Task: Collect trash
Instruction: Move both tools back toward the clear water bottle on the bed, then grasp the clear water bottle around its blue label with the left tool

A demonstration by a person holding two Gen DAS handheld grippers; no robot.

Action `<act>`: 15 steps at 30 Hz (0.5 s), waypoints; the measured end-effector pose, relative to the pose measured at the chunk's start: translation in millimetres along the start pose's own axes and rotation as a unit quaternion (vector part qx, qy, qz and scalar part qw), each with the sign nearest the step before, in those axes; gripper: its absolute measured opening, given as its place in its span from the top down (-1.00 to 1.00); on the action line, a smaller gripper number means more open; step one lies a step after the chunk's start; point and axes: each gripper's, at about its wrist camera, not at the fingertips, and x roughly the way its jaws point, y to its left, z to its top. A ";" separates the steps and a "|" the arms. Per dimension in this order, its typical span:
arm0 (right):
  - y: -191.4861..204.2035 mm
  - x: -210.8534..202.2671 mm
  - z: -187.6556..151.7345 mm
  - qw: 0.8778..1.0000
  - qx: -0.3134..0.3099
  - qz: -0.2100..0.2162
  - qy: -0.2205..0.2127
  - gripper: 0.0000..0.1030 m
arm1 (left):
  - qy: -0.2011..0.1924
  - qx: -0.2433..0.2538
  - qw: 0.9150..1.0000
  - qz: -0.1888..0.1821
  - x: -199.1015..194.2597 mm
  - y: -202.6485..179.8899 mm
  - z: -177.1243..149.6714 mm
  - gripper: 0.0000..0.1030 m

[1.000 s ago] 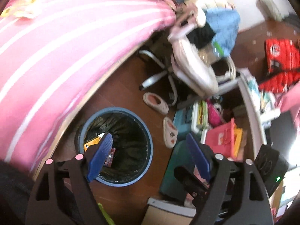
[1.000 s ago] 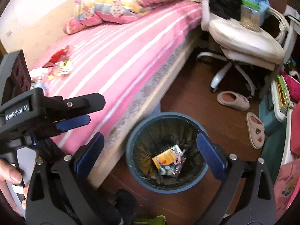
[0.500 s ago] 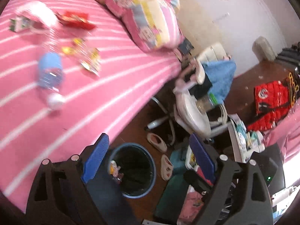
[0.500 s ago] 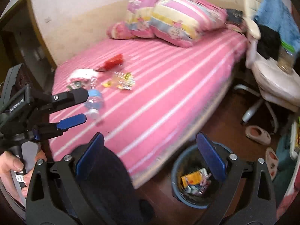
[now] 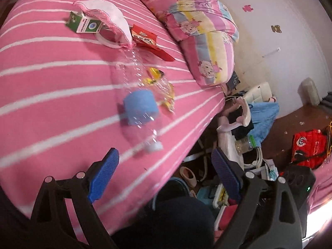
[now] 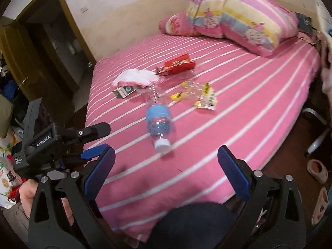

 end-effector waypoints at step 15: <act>29.6 102.0 16.3 0.997 -0.066 -0.018 0.045 -0.89 | 0.061 0.022 0.998 -0.003 74.6 43.7 68.8 -0.71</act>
